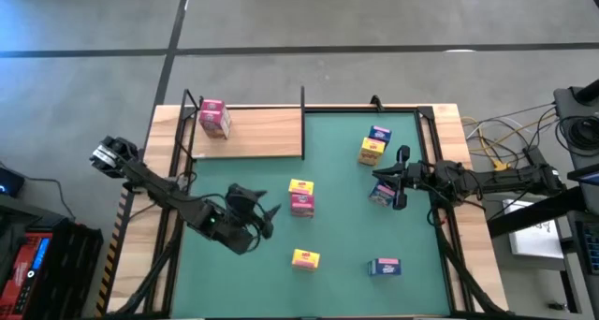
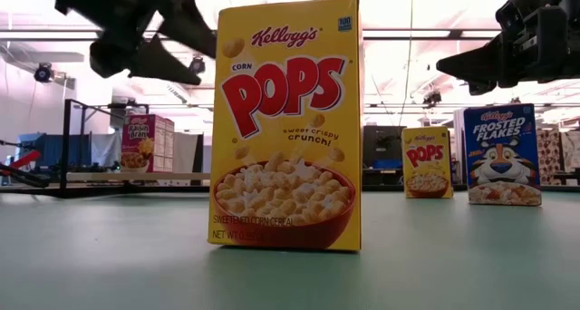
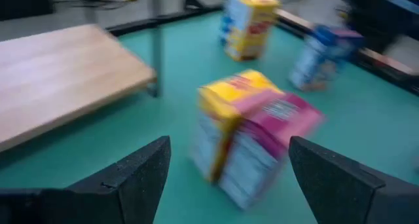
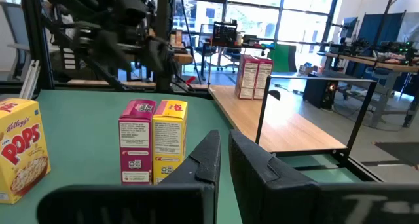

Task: Stack cereal on shelf
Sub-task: Put the bottom yellow cereal box on the shelf

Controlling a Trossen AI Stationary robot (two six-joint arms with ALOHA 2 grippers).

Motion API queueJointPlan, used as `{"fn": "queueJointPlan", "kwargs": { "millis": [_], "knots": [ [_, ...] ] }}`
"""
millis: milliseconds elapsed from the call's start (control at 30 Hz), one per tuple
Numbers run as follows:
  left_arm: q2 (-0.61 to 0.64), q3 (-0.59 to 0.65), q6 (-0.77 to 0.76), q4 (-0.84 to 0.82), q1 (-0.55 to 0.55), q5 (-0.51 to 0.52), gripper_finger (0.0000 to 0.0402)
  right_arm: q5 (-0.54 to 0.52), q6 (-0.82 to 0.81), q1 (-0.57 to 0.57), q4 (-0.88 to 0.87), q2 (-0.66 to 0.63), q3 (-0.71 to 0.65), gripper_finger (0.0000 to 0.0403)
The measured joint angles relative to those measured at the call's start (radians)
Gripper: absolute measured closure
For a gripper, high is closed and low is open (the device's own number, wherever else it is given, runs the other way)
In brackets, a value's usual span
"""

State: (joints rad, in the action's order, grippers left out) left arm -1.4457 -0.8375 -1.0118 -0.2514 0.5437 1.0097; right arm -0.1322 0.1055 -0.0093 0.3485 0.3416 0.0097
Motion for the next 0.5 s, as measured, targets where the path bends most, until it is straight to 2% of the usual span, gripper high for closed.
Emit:
{"fn": "queueJointPlan", "kwargs": {
  "millis": [200, 367, 500],
  "knots": [
    [-0.078, 0.000, 0.106, 0.208, 0.051, -0.024, 0.0113, 0.000, 0.000, 0.000, 0.000, 0.000, 0.000, 0.0380],
    [-0.154, 0.000, 0.240, 0.414, 0.093, 0.049, 0.0113, 0.000, 0.000, 0.000, 0.000, 0.000, 0.000, 0.0380],
    [-0.200, 0.000, 0.337, 0.531, 0.110, 0.018, 0.0113, 0.000, 0.000, 0.000, 0.000, 0.000, 0.000, 0.0380]
  ]
}}
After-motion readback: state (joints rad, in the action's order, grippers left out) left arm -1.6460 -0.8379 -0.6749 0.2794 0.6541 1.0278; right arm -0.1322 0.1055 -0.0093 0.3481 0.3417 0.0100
